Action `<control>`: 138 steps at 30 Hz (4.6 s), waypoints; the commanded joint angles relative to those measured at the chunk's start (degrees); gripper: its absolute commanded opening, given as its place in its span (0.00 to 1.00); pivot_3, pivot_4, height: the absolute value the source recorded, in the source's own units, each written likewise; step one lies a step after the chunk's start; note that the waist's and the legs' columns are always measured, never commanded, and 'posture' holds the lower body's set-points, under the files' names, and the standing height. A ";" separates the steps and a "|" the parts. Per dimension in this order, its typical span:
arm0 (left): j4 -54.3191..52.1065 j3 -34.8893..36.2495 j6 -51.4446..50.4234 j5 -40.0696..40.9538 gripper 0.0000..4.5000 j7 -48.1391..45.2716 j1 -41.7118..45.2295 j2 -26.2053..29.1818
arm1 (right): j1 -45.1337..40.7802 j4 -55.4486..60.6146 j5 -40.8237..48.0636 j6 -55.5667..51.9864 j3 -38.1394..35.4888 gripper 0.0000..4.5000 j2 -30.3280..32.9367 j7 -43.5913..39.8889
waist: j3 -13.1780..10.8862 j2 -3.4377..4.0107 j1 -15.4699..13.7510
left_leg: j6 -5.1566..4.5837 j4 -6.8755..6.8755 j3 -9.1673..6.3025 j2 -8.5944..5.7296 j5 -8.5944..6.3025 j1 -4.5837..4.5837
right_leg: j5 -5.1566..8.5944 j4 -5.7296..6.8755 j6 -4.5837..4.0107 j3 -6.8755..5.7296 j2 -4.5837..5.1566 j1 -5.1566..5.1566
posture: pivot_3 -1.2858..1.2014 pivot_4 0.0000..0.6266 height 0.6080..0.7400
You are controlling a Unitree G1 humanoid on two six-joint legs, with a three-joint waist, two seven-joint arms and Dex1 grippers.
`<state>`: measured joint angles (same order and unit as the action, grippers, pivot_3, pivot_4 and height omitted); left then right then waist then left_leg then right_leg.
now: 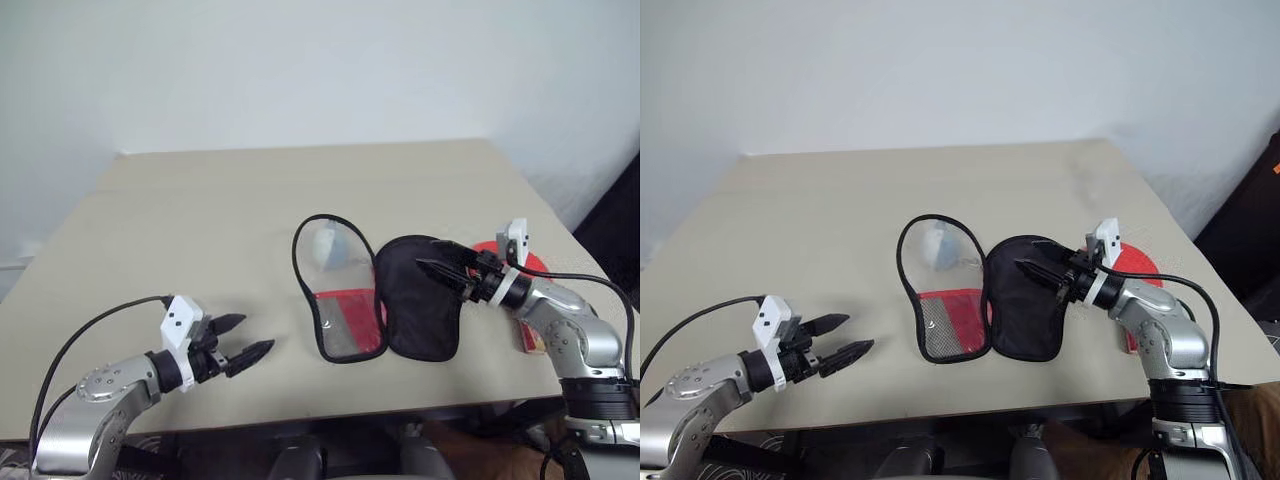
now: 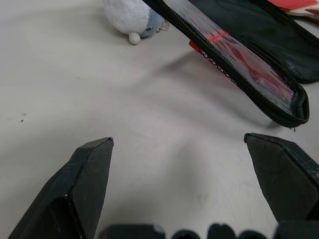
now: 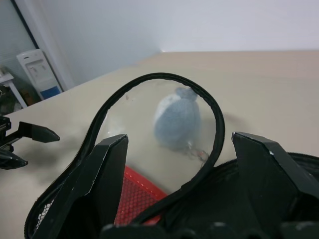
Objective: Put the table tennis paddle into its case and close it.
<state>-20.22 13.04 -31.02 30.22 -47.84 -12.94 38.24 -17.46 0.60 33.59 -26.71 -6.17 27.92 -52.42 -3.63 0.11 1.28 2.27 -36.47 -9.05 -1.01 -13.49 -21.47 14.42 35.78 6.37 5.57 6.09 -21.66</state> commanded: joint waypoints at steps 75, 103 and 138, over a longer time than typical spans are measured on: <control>23.23 -15.91 15.79 -7.12 1.00 -17.04 16.28 -2.39 | 8.97 22.38 -1.69 -28.50 -20.94 0.26 -6.90 44.81 | -0.04 0.26 1.70 | -0.01 0.48 0.39 0.18 0.04 0.44 | -0.03 -0.01 0.09 0.48 -0.17 0.03 | 0.52 0.00 1.00; 24.22 -16.63 15.68 -8.75 1.00 -18.80 18.30 -3.20 | 14.43 35.92 0.49 -42.47 -6.86 0.26 -28.22 57.34 | 0.01 0.26 1.45 | 0.01 0.49 0.38 0.28 0.03 0.39 | 0.04 0.00 -0.04 0.45 -0.22 -0.23 | 0.52 0.00 1.00; 18.96 -16.34 9.71 -8.36 1.00 -17.04 18.99 -3.41 | 17.96 36.37 -2.81 -39.63 -6.20 0.54 -27.76 58.62 | 0.04 0.20 1.46 | 0.02 0.43 0.37 0.30 0.05 -0.10 | -0.05 0.03 0.08 0.41 -0.24 -0.65 | 0.52 0.00 1.00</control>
<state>0.55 -3.59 -21.60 21.25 -64.89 4.92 34.54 1.20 36.07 31.32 -67.76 -12.11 0.09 5.75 -3.59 0.31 2.74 2.29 -36.04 -8.67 -0.71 -13.44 -21.58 14.37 35.82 6.45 5.99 5.84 -22.31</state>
